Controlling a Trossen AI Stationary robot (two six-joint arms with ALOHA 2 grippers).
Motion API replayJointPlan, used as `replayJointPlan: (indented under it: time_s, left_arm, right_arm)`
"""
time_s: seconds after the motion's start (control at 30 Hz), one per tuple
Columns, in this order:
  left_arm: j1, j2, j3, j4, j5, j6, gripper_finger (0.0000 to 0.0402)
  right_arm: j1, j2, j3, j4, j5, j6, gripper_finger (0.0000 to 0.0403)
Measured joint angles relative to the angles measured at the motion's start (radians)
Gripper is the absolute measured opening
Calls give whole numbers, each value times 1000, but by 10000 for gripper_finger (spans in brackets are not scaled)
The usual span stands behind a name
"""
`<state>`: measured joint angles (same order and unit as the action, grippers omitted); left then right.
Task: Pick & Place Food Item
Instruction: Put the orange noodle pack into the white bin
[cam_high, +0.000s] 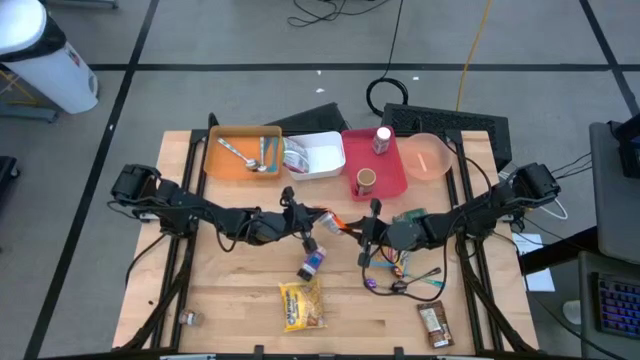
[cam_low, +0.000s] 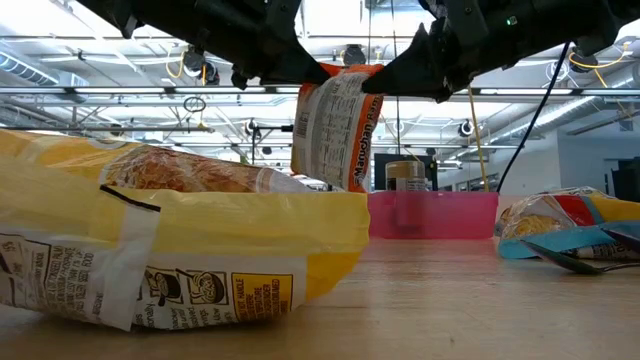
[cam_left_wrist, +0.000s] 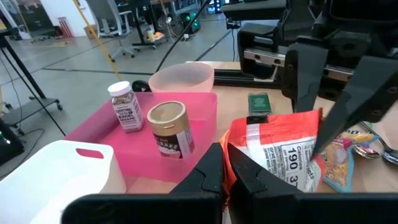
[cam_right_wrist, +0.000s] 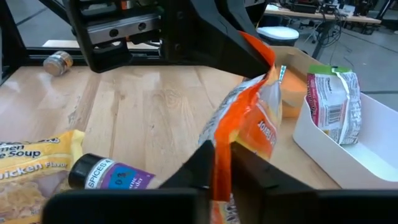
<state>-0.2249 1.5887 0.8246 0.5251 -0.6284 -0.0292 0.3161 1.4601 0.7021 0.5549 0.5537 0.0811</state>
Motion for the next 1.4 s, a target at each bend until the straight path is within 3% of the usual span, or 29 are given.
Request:
replayJointPlan:
  time_s: [0.3,0.57,0.8,1.0,1.23,1.4]
  left_arm:
    - [0,0,0,-9,16,-1,23]
    - [46,0,27,-38,213,82,35]
    - [80,0,227,-375,365,113,123]
    - [64,0,450,-715,382,156,191]
    - [55,0,657,-959,432,177,218]
    - [90,13,712,-1071,558,99,218]
  right_arm:
    - [0,0,0,-15,-1,-16,2]
    - [0,0,-1,-15,-7,-22,1]
    - [0,0,-1,-47,-8,-22,0]
    - [-1,-20,-1,-98,-5,-21,0]
    - [-1,-85,-1,-154,-25,-18,0]
    - [-2,-118,-1,-150,-90,-22,0]
